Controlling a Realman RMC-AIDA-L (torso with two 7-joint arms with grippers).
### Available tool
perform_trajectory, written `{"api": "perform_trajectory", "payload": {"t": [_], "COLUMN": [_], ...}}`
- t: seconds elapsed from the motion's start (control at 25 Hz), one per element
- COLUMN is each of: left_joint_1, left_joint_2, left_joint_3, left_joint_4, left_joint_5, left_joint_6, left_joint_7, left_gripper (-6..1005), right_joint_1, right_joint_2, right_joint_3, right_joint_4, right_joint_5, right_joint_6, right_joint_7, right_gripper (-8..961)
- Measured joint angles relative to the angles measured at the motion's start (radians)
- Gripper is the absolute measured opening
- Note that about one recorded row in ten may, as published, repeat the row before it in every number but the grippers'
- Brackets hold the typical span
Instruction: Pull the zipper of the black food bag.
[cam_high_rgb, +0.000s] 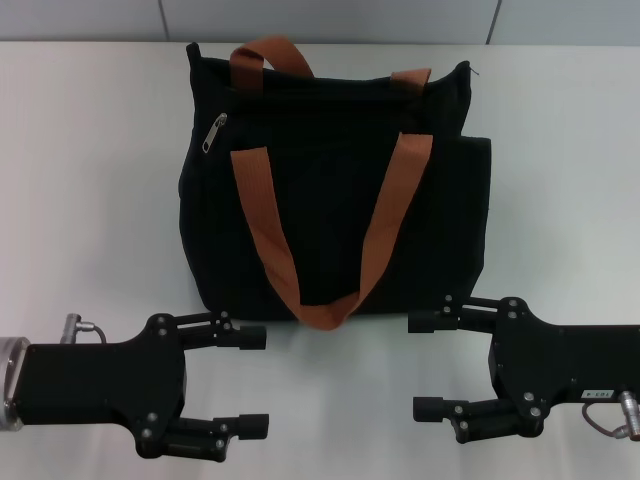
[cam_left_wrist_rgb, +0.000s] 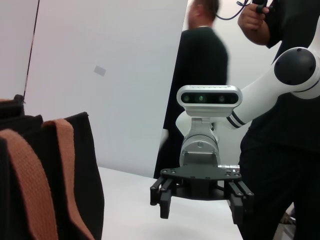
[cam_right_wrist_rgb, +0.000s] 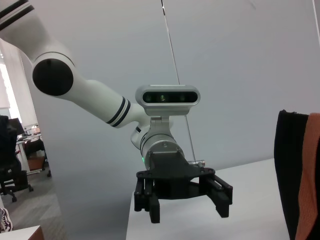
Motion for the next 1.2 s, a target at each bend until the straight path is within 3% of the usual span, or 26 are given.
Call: {"api": "perform_trajectory", "payload": {"t": [0.2, 0.24, 0.32, 0.48, 0.52, 0.56, 0.64, 0.68, 0.72, 0.76, 0.8, 0.96, 1.2], "left_joint_1": [0.001, 0.009, 0.014, 0.034, 0.034, 0.036, 0.036, 0.037, 0.037, 0.024, 0.010, -0.021, -0.054], "left_joint_2": [-0.006, -0.025, -0.039, -0.096, -0.096, -0.110, -0.110, -0.127, -0.127, -0.114, -0.084, -0.029, -0.018], "left_joint_3": [-0.059, -0.167, -0.226, -0.481, -0.481, -0.550, -0.550, -0.651, -0.651, -0.729, -0.720, -0.710, -0.714], "left_joint_4": [0.000, 0.000, 0.000, -0.002, -0.002, -0.005, -0.005, -0.009, -0.009, 0.000, 0.003, 0.005, 0.051], "left_joint_5": [-0.005, -0.008, -0.007, -0.017, -0.017, -0.020, -0.020, -0.024, -0.024, -0.006, 0.015, 0.114, 0.265], "left_joint_6": [0.032, 0.094, 0.129, 0.198, 0.198, 0.197, 0.197, 0.173, 0.173, 0.049, -0.005, -0.093, -0.150], "left_joint_7": [0.002, 0.017, 0.031, 0.089, 0.089, 0.091, 0.091, 0.092, 0.092, 0.092, 0.084, 0.062, 0.053], "left_gripper": [811, 811, 811, 810, 810, 810, 810, 810, 810, 810, 810, 809, 809], "right_joint_1": [0.000, 0.000, 0.000, 0.000, 0.000, 0.000, -0.001, -0.002, -0.002, -0.004, -0.005, -0.008, -0.006], "right_joint_2": [0.000, 0.000, 0.000, 0.000, 0.000, 0.000, 0.000, 0.000, 0.000, 0.000, 0.000, -0.001, -0.002], "right_joint_3": [0.000, 0.000, 0.000, 0.000, 0.000, 0.000, 0.000, 0.000, 0.000, 0.000, 0.000, 0.000, 0.000], "right_joint_4": [0.000, 0.000, 0.000, 0.000, -0.001, -0.002, -0.003, -0.003, -0.004, -0.006, -0.007, -0.009, -0.009], "right_joint_5": [0.000, 0.000, 0.001, 0.003, 0.003, 0.003, 0.003, 0.003, 0.003, 0.003, 0.004, 0.004, 0.005], "right_joint_6": [0.001, 0.001, 0.001, 0.002, 0.003, 0.003, 0.004, 0.004, 0.004, 0.004, 0.002, 0.000, 0.003], "right_joint_7": [0.000, 0.000, 0.000, 0.001, 0.002, 0.003, 0.006, 0.007, 0.008, 0.009, 0.009, 0.009, 0.011], "right_gripper": [827, 826, 826, 826, 826, 826, 826, 826, 826, 826, 826, 827, 827]}}
